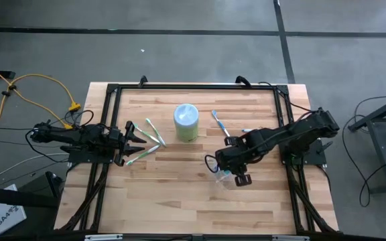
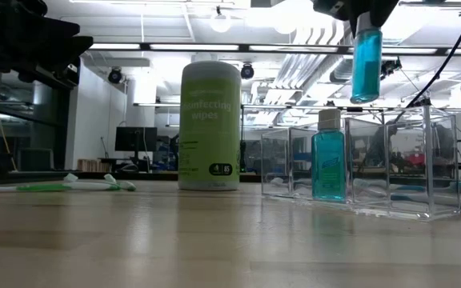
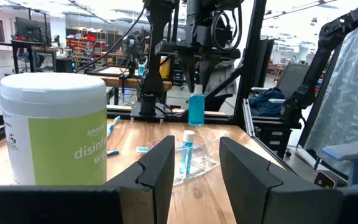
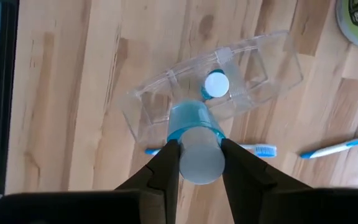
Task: Pick & Place toothbrushing station
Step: Put the mouthwash into the transparent organizer
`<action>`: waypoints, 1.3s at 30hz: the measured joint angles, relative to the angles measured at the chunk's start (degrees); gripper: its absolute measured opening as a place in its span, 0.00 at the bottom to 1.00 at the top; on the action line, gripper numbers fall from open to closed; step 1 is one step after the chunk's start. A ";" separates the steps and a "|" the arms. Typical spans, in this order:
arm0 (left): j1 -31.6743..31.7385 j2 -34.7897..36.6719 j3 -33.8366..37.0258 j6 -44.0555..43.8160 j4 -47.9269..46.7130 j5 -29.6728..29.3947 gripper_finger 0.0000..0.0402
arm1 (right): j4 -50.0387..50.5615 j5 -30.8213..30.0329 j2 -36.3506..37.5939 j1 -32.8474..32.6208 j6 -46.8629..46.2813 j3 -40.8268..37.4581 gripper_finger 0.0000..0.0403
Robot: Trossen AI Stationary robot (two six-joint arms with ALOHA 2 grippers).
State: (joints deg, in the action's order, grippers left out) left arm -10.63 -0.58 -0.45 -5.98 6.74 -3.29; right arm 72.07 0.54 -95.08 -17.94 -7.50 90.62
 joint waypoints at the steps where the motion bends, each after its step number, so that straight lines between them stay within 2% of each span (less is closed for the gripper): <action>1: 0.00 0.00 0.00 -0.02 0.00 0.01 0.31 | -0.01 -0.01 -0.10 0.17 0.53 -0.01 0.22; 13: 0.02 0.00 0.00 0.00 0.19 0.02 0.31 | 0.29 1.76 -3.63 3.94 3.55 -0.01 0.22; 39: 0.01 0.00 0.00 -0.01 0.72 0.00 0.31 | -2.48 2.86 -8.44 4.96 3.59 -0.03 0.22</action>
State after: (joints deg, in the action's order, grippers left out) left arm -10.62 -0.58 -0.45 -6.00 7.46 -3.29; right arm 69.58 3.40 -103.53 -12.97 -3.91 90.59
